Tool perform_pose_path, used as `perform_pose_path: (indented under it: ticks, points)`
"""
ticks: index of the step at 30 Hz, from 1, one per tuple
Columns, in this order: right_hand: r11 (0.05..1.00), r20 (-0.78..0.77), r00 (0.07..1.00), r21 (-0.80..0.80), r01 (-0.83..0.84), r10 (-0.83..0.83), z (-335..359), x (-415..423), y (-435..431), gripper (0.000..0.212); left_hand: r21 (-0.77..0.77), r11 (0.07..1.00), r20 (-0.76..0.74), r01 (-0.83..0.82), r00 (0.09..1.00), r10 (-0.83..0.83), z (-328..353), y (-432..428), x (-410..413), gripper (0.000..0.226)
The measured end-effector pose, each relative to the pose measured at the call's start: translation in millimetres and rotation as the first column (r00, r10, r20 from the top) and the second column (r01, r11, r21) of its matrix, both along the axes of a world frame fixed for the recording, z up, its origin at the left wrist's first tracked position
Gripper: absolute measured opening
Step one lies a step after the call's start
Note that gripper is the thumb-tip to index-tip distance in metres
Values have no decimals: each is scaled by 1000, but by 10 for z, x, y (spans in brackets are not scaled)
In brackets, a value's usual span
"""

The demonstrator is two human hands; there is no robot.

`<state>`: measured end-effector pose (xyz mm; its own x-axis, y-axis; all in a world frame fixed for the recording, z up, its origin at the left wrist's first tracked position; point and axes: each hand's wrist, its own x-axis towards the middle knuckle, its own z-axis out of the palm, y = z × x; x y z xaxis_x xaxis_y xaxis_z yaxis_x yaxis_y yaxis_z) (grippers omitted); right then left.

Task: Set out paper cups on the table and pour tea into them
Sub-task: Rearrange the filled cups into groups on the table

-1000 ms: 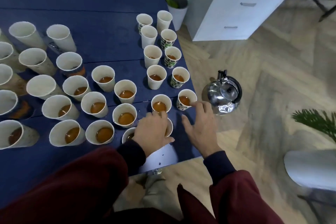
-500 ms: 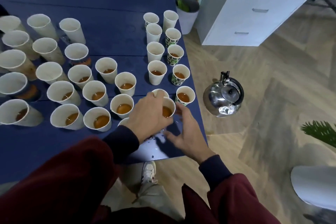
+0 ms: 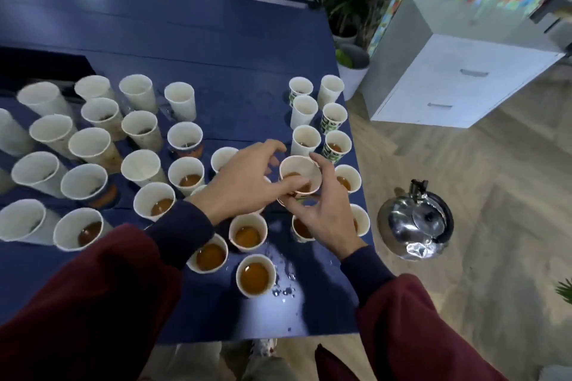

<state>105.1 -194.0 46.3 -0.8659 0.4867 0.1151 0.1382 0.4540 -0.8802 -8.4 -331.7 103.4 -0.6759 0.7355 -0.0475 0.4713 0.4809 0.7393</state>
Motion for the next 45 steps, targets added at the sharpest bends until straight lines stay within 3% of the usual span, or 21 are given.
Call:
perform_pose_path:
  ticks: [4,9,17,20,23,30,36,45]
  points:
    - [994,44,998,101,29,-34,147,-457,123,66,-45,997,-70,-67,996,64,-70,-81,-614,60]
    - [984,110,991,171,55,-74,257,-1163,246,68,-229,967,-226,-113,972,61,-307,-224,-1570,47]
    - [972,204,970,219,89,-134,183,-2230,406,63,-438,854,-437,-282,896,72,-482,-114,-2725,57]
    - [959,251,955,270,87,-157,13,-2601,502,64,-539,792,-392,-286,918,64,-634,-104,-3012,70]
    - [963,308,935,254,95,-173,-207,-2915,626,66,-604,765,-307,-224,951,36,-795,-119,-3180,67]
    - [952,367,900,273,137,-235,-574,-3420,815,74,-588,796,-150,-145,986,68,-963,-145,-3361,53]
    - [941,399,872,293,172,-284,-742,-3667,925,74,-574,806,-137,-144,987,79,-994,-148,-3418,39]
    - [937,433,848,296,186,-305,-850,-3713,970,80,-593,789,-184,-160,981,61,-1010,-155,-3418,50]
